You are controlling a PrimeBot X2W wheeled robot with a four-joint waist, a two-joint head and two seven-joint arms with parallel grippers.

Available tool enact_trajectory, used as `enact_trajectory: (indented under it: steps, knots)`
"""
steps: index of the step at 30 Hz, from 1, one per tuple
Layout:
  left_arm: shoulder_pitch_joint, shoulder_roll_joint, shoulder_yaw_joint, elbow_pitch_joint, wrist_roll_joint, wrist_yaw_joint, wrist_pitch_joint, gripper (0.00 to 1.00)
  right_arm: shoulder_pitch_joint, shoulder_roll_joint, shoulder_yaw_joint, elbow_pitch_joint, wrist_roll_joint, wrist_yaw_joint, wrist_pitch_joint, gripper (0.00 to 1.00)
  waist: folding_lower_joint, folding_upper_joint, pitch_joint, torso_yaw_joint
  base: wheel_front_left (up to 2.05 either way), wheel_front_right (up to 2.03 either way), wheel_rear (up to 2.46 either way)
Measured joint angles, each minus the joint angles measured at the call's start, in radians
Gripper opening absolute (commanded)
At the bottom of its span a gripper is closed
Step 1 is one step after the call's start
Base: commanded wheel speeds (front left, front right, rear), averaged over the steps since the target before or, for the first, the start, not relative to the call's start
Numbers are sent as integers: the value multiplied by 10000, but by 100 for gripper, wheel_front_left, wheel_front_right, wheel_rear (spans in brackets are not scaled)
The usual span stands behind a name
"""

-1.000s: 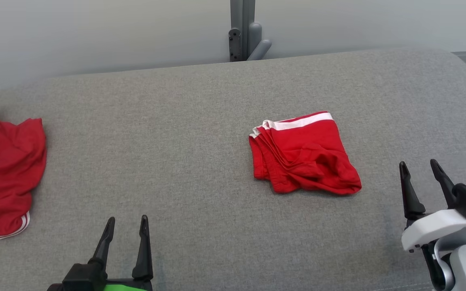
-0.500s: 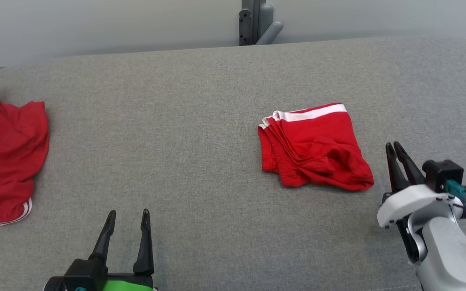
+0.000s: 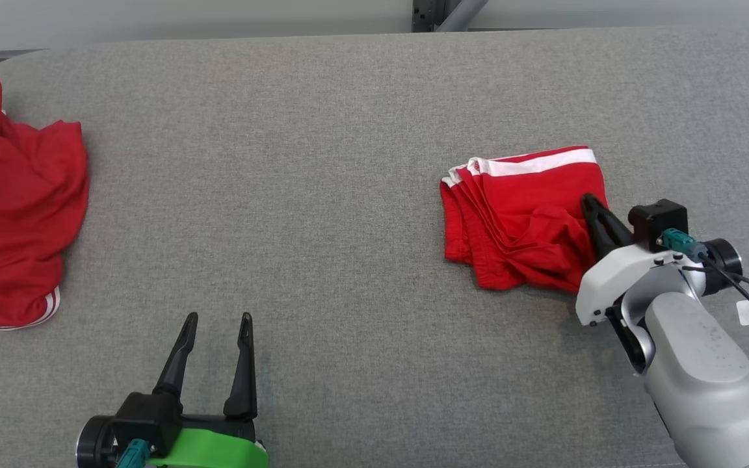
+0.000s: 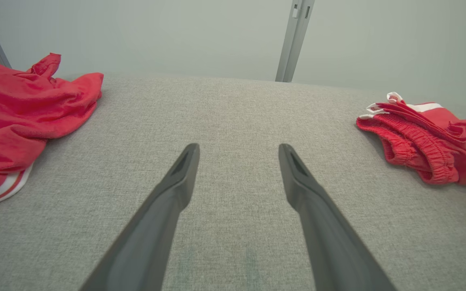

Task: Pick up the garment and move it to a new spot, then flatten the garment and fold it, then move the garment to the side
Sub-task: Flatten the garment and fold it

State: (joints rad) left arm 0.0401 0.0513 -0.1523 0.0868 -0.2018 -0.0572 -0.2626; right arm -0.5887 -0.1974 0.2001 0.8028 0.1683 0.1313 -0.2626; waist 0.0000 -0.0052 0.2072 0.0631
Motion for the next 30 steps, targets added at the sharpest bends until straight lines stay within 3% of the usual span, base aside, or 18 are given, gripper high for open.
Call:
enact_trajectory:
  steps: [18,30]
  knots:
    - [80,0,12,-98,-176,268,0,100,1348,92,3212,-702,2447,-2,27,0,0,0,-327,-196,0,0,0]
    - [108,0,-109,-63,-265,343,0,100,1332,627,4424,-573,2638,-2,12,0,0,0,-572,-111,0,0,0]
